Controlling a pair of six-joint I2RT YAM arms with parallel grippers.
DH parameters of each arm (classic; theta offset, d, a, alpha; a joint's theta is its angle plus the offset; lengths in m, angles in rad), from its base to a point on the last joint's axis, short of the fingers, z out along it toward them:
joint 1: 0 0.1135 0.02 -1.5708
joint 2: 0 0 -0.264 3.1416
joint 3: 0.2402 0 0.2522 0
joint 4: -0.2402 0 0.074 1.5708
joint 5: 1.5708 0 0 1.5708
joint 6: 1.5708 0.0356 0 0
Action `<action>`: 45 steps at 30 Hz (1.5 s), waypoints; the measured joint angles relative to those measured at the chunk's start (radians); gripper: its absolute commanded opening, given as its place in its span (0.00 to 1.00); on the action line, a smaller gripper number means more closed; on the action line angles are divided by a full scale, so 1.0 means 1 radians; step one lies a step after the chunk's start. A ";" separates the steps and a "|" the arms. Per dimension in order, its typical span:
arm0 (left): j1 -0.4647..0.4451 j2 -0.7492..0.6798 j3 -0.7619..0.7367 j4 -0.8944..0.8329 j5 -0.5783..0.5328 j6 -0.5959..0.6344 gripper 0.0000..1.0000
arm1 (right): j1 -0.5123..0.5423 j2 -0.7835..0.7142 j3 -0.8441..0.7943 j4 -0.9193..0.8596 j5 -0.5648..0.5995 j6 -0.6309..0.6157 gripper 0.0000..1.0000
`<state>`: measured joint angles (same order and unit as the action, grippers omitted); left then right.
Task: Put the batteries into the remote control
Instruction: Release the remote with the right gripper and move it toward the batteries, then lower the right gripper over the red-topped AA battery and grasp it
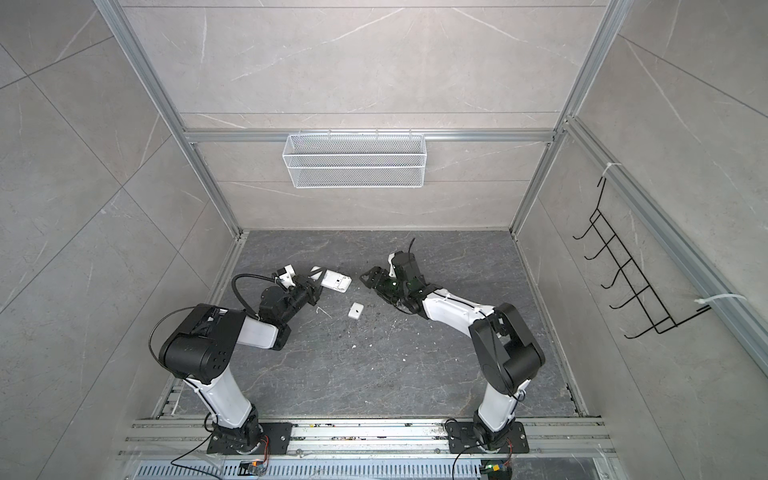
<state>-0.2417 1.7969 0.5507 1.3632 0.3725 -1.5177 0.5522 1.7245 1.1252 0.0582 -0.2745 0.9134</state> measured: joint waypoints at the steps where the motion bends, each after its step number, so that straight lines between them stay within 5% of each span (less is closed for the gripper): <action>1: 0.010 0.014 0.002 0.003 0.011 0.009 0.00 | 0.002 -0.008 0.024 -0.066 0.037 -0.051 0.71; 9: 0.039 0.075 0.000 -0.006 0.063 0.101 0.00 | 0.018 -0.013 0.127 -0.360 0.243 -0.340 0.56; 18: 0.053 0.148 0.006 -0.006 0.191 0.266 0.00 | 0.018 0.074 0.133 -0.464 0.319 -0.396 0.45; 29: 0.053 0.163 0.006 -0.008 0.239 0.273 0.00 | 0.018 0.212 0.235 -0.520 0.340 -0.444 0.32; 45: 0.053 0.170 0.006 -0.007 0.240 0.272 0.00 | 0.018 0.323 0.321 -0.560 0.335 -0.447 0.29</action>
<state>-0.1890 1.9667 0.5568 1.3560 0.6125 -1.2453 0.5697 2.0472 1.4464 -0.5014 0.0601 0.4664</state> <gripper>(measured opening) 0.181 0.296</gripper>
